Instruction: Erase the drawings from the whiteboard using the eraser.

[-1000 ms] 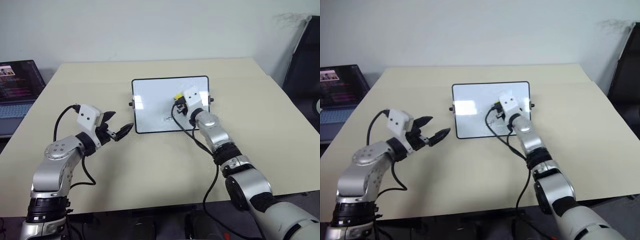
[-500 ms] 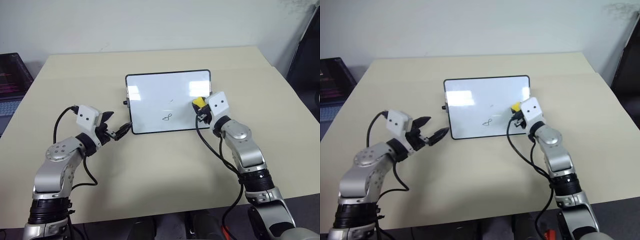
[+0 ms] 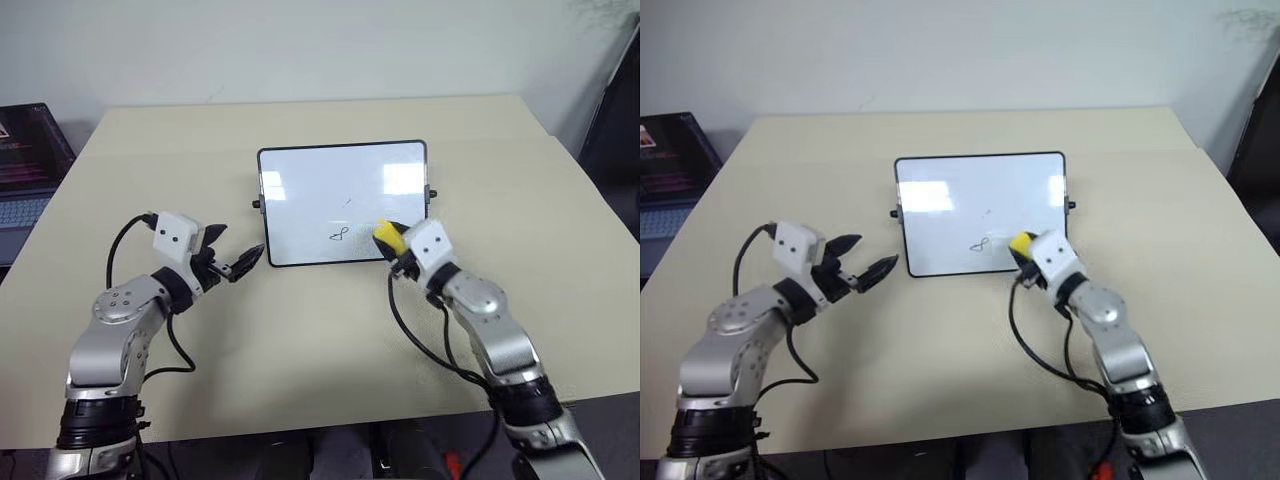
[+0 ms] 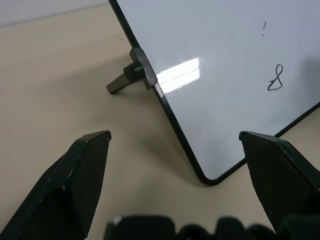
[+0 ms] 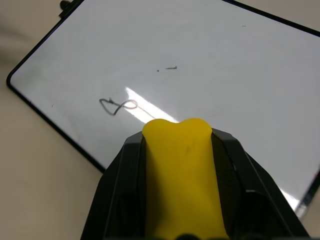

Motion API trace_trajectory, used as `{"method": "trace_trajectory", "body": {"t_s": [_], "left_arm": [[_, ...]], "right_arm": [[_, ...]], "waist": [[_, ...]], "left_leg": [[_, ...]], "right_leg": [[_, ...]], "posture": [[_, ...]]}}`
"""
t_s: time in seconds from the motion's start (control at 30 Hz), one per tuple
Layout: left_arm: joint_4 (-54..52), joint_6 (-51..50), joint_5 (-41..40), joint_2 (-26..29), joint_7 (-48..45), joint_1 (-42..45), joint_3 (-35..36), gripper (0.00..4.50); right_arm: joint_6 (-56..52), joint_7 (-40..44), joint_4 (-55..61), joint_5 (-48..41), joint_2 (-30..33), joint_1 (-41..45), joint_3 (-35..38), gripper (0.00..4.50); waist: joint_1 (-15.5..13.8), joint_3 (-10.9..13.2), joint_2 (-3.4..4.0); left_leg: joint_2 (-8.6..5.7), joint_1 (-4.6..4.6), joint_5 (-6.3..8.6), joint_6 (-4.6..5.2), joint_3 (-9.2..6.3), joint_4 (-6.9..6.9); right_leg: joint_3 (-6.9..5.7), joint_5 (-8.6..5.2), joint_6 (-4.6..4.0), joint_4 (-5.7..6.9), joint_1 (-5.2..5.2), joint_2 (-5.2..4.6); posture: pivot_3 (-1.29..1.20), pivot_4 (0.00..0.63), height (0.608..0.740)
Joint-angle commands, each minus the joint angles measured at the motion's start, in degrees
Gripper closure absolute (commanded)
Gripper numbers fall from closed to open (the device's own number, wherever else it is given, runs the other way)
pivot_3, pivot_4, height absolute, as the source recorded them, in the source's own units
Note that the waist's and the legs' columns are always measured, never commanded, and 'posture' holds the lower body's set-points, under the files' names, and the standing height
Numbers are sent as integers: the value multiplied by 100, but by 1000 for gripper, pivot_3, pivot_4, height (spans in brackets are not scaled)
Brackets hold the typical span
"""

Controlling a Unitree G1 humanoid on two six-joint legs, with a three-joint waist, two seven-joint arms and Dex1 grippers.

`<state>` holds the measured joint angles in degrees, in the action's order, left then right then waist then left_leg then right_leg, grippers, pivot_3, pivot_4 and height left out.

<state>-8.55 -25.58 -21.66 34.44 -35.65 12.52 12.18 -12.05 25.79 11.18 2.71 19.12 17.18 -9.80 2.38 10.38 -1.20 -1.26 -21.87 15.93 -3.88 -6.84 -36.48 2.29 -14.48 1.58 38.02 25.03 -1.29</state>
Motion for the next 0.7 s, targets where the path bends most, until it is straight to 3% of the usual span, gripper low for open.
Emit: {"method": "trace_trajectory", "body": {"t_s": [0.03, 0.23, 0.4, 0.7], "left_arm": [[-157, 132, 10, 85, -41, 44, 69, 0], [-125, 70, -2, 18, -46, 176, -45, 0], [-117, 23, -9, 6, -66, 258, -115, 0], [-107, 48, 21, 13, -83, 270, -132, 0]], "right_arm": [[655, 94, 152, 91, 177, -164, -2, 3073], [1868, -87, -780, 206, -49, 130, -127, 3073], [2496, -78, -1937, 367, -334, 1082, -270, 3074], [2753, -784, -4244, 669, -813, 2879, -130, 3074]], "waist": [[0, 0, 0], [7, 1, -2], [16, 6, -7], [50, 6, -8]], "left_leg": [[-1, 6, 5, 9, -1, -4], [-2, 19, 7, 12, -1, -42], [-5, 94, 9, 15, 8, -41], [-2, 95, 8, 13, 7, -37]], "right_leg": [[-1, 0, -1, 2, -7, 5], [-3, 2, -2, 8, -36, 16], [2, 3, 2, 1, -110, 17], [3, 6, -2, 10, -105, 16]], "posture": [[0, 150, 740], [0, 150, 740], [0, 150, 740], [0, 150, 740]]}}
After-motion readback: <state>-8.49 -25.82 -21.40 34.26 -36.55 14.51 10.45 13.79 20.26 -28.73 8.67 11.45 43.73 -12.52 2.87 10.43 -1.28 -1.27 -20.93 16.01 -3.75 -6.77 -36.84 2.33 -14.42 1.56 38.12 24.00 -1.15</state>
